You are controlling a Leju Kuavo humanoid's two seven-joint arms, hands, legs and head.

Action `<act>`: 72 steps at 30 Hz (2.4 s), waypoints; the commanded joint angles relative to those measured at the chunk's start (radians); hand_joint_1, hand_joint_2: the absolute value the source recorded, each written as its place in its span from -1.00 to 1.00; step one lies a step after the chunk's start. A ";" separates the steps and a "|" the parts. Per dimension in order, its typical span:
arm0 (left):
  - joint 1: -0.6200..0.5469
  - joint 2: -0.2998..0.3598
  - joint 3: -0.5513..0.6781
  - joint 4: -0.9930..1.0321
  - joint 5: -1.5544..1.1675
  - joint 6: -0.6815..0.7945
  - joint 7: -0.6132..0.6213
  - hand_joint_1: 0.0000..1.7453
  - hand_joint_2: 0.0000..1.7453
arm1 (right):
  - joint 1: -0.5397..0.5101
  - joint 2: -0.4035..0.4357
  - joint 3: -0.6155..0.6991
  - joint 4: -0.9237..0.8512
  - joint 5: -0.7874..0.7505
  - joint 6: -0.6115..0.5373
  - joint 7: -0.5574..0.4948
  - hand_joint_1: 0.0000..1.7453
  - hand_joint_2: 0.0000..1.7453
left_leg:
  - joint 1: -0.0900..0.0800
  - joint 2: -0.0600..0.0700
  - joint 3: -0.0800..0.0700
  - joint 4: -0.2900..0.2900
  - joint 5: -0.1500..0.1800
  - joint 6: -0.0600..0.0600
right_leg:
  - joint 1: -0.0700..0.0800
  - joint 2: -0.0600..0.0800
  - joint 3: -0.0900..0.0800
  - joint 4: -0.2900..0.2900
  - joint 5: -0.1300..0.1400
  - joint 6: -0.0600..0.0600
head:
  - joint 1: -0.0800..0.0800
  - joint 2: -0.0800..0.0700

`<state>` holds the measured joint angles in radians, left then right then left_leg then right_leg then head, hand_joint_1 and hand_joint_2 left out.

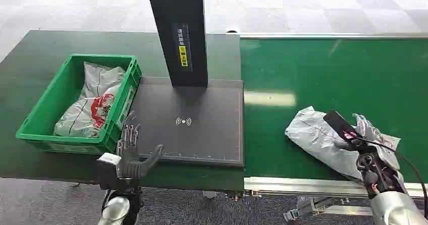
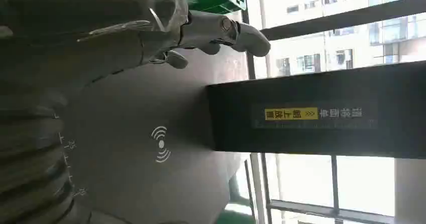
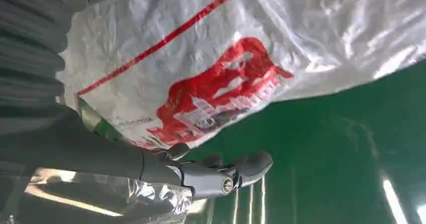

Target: Moved the parcel from conveyor to table for the left to box.

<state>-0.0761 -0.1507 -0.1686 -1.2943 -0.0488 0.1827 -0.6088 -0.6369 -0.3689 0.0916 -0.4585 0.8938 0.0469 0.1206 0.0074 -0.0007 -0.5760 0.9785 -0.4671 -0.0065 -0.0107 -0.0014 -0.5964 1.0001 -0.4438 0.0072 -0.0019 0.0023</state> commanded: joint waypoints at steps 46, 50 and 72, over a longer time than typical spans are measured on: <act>-0.024 0.024 -0.033 0.059 0.026 0.005 -0.047 -1.00 1.00 | 0.163 0.145 0.034 -0.475 -0.192 -0.218 -0.687 1.00 1.00 | 0.001 -0.004 -0.001 -0.001 0.001 0.000 | 0.000 -0.003 0.001 0.000 -0.001 0.000 | 0.000 0.000; -0.023 0.024 -0.033 0.060 0.026 0.006 -0.047 -1.00 1.00 | 0.163 0.143 0.033 -0.475 -0.192 -0.217 -0.687 1.00 1.00 | 0.000 -0.003 0.002 -0.001 0.000 0.000 | 0.000 -0.002 0.002 0.000 -0.002 0.000 | 0.000 0.000; -0.108 0.033 -0.090 0.094 0.087 0.063 -0.089 -1.00 1.00 | -0.274 0.291 0.731 -0.025 0.189 -0.318 -0.642 1.00 1.00 | 0.001 0.014 0.002 0.000 0.000 0.000 | 0.001 0.013 -0.001 0.001 0.003 -0.002 | 0.000 0.000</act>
<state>-0.1387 -0.1473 -0.2094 -1.2505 0.0336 0.2312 -0.6947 -0.5845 -0.2197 0.4393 -0.9150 1.0625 -0.2529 -0.5261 0.0091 0.0011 -0.5760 0.9781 -0.4658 -0.0066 -0.0090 -0.0001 -0.5965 1.0007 -0.4436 0.0063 -0.0023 0.0023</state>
